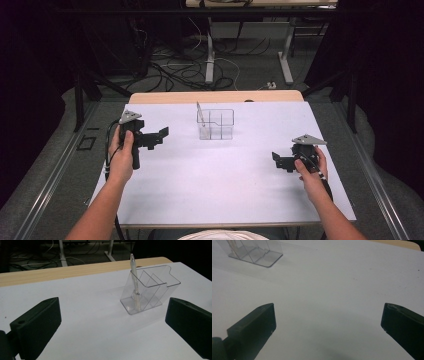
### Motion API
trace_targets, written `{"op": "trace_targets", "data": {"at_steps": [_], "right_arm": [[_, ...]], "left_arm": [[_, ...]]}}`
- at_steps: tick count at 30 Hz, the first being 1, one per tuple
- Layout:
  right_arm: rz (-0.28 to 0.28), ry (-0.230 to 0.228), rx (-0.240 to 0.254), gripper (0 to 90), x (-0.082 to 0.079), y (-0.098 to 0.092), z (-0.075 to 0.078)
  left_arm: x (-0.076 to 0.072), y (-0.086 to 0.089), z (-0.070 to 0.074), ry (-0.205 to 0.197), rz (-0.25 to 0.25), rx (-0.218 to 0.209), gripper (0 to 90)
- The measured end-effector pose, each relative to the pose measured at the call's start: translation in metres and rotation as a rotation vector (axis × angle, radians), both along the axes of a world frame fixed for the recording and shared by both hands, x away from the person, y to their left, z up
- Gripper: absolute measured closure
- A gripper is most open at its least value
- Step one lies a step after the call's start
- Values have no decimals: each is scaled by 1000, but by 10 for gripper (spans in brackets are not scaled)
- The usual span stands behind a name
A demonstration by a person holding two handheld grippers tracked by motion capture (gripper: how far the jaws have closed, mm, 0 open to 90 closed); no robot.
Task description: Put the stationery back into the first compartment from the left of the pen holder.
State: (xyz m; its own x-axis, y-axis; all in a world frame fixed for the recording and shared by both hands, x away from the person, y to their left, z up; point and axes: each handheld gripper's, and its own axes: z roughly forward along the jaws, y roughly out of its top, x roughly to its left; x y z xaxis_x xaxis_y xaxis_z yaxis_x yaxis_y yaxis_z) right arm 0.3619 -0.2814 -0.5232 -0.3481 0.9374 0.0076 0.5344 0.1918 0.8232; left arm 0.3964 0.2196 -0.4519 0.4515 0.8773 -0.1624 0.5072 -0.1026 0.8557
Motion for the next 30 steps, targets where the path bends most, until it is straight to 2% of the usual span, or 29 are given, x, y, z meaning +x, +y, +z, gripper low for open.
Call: {"op": "trace_targets", "data": {"at_steps": [1, 6, 15, 20, 23, 30], "right_arm": [[0, 0, 0, 0, 0, 0, 0], [-5, 3, -3, 0, 0, -1, 0], [-6, 1, -7, 0, 0, -3, -1], [-14, 6, -8, 0, 0, -3, -1], [-16, 10, 5, 0, 0, -4, -2], [-14, 7, -2, 0, 1, -5, -3]], "left_arm": [[-4, 5, -3, -3, -5, -14, 0], [-7, 15, -9, -1, 21, -16, 0], [-13, 40, -25, 6, 100, -35, 0], [-16, 50, -36, 15, 134, -26, 2], [-17, 56, -41, 25, 147, -37, 2], [-17, 66, -53, 30, 157, -53, 12]]}}
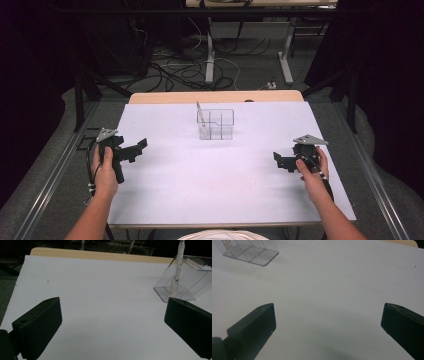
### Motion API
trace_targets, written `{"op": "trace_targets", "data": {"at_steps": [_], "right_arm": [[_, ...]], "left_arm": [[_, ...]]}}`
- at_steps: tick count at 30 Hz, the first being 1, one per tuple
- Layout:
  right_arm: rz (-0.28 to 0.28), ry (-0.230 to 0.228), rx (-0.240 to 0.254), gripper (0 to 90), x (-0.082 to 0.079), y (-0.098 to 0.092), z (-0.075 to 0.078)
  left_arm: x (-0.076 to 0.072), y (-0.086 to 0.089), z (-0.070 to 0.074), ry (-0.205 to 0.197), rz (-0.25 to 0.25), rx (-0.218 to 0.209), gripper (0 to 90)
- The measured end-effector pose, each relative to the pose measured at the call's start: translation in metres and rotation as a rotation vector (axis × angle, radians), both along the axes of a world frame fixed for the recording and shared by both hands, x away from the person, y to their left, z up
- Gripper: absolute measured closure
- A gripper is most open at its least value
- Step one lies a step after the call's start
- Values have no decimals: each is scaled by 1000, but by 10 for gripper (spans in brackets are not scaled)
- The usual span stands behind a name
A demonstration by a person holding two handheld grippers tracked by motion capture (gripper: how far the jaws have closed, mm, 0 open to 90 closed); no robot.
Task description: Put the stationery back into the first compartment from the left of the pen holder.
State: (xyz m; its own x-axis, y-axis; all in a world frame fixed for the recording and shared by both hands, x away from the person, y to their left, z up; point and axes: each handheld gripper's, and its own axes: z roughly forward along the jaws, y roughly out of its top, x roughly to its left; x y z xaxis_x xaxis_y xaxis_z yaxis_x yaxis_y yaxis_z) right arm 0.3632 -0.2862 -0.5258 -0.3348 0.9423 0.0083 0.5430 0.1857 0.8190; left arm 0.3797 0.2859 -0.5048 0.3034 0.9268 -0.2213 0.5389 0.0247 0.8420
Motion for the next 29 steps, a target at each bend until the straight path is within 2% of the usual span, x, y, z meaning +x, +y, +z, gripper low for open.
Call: {"op": "trace_targets", "data": {"at_steps": [7, 13, 22, 29], "right_arm": [[-2, 0, 2, 0, 0, 1, 0], [-3, -1, -3, 0, 0, 0, 0], [-10, 6, -7, 0, 0, -1, -1], [-13, 4, -8, 0, 0, -3, 0]], "left_arm": [[0, 3, -7, -1, 24, 0, 30], [2, 3, -12, 22, 27, 16, 31], [2, 3, -12, 22, 47, 23, 31], [3, 4, -13, 26, 56, 12, 31]]}}
